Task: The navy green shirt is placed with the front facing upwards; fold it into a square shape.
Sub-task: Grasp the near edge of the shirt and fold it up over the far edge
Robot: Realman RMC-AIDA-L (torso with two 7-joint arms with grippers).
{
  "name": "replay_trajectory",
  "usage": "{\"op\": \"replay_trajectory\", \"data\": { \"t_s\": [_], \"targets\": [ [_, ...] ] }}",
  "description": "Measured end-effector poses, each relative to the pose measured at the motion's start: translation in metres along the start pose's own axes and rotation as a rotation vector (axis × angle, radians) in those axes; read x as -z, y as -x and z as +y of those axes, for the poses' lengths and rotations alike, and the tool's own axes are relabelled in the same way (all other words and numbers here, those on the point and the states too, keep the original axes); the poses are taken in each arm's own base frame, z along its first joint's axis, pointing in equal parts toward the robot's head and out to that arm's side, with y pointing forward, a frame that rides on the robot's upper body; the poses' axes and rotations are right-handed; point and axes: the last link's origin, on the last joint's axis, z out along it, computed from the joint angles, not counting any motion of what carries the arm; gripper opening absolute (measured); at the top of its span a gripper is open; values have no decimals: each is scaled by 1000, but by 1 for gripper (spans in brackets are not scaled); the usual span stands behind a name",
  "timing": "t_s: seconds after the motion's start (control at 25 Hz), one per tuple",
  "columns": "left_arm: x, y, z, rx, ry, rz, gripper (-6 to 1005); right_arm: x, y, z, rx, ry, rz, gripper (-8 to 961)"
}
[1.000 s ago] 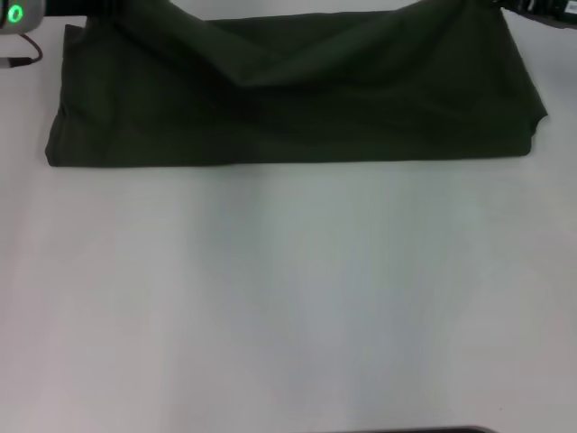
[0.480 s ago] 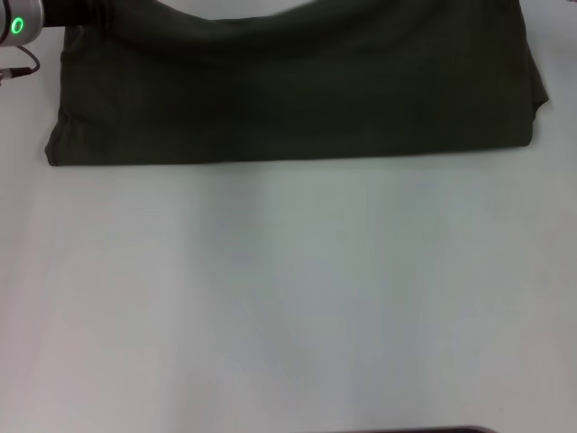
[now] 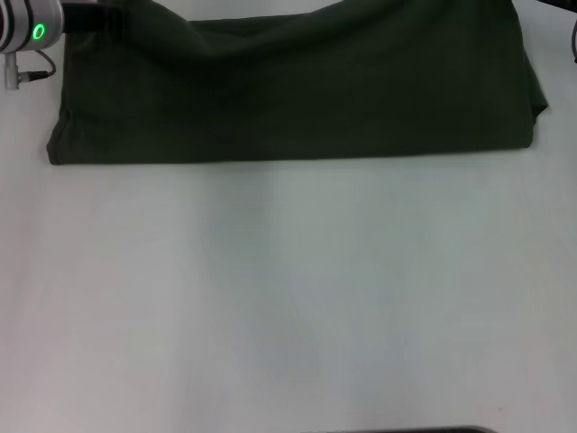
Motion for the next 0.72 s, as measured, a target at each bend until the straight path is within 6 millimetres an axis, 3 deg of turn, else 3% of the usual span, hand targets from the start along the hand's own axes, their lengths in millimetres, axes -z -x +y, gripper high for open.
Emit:
{"op": "replay_trajectory", "data": {
  "t_s": [0.4,0.72],
  "targets": [
    [-3,2,3,63,9,-13,216,-10,0,9,71,-6,35,78],
    [-1,0,-4,93,-17,13,233,-7,10,-9,87,-106,1,110]
  ]
}}
